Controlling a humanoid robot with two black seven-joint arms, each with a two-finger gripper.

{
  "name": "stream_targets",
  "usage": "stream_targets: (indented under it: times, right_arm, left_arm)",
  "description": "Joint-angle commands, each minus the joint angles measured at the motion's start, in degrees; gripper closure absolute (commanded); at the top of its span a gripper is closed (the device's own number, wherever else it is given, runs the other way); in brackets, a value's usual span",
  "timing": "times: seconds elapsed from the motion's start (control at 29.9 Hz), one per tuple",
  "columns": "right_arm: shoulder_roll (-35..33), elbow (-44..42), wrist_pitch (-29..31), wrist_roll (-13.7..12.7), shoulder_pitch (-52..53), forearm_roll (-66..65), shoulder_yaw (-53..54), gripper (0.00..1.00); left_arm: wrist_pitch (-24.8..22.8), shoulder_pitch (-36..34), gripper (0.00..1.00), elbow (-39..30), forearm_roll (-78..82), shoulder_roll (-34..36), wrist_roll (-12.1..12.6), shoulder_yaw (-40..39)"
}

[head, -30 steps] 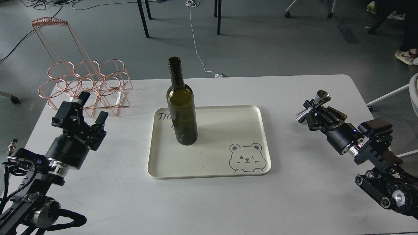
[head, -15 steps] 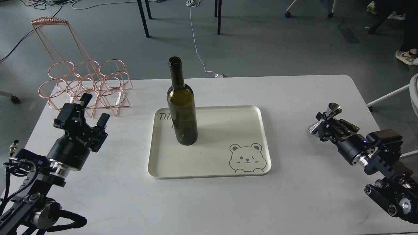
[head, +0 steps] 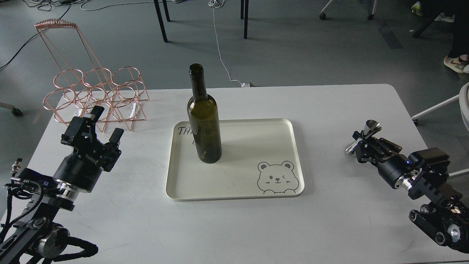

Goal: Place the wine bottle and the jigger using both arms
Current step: 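Lower the jigger onto the table beside the tray and release, then withdraw the right gripper away from the jigger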

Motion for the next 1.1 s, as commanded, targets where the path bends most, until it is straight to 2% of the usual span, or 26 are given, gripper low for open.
stream_targets:
  times: [0.0,0.13,0.17,0.23,0.27,0.33,0.47,0.8,0.97,1.07]
  right_arm:
    - [0.0,0.1,0.0,0.0,-0.1,0.0,0.0,0.55]
    - [0.0,0.3,0.0,0.0,0.0,0.0,-0.1,0.46]
    - [0.0,0.5,0.0,0.0,0.1,0.0,-0.1,0.39]
    - [-0.3,1.0,0.0,0.0,-0.2,0.1,-0.1,0.18]
    - [-0.5,1.0,0.0,0.0,-0.2,0.3,0.0,0.12]
    - [-0.9,1.1,0.0,0.0,-0.4,0.4,0.0,0.06]
    - [-2.5,2.7,0.0,0.0,-2.3,0.4,0.1,0.05]
    - [-14.8,14.5,0.0,0.0,-9.5,5.9,0.0,0.03]
    - [-20.6,27.4,0.0,0.0,-14.2,15.0,-0.3,0.01]
    - [-21.4,35.2,0.0,0.0,-14.1,23.4,-1.6,0.01]
  left_arm:
    - [0.0,0.0,0.02,0.0,0.0,-0.1,0.0,0.0]
    - [0.0,0.0,0.02,0.0,0.0,-0.2,0.0,0.0]
    - [0.0,0.0,0.02,0.0,0.0,-0.2,0.0,0.0]
    - [0.0,0.0,0.02,0.0,0.0,-0.2,0.0,0.0]
    - [0.0,0.0,0.02,0.0,0.0,-0.2,0.0,0.0]
    - [0.0,-0.1,0.02,0.0,0.0,-0.2,0.0,0.0]
    - [0.0,-0.2,0.02,0.0,0.0,-0.2,0.0,0.0]
    - [0.0,-0.1,0.02,0.0,0.0,-0.5,0.0,-0.1]
    - [-0.1,-0.4,0.02,0.0,-0.1,-0.5,0.0,-0.1]
    - [0.0,-0.5,0.02,0.0,-0.1,-0.5,0.0,-0.1]
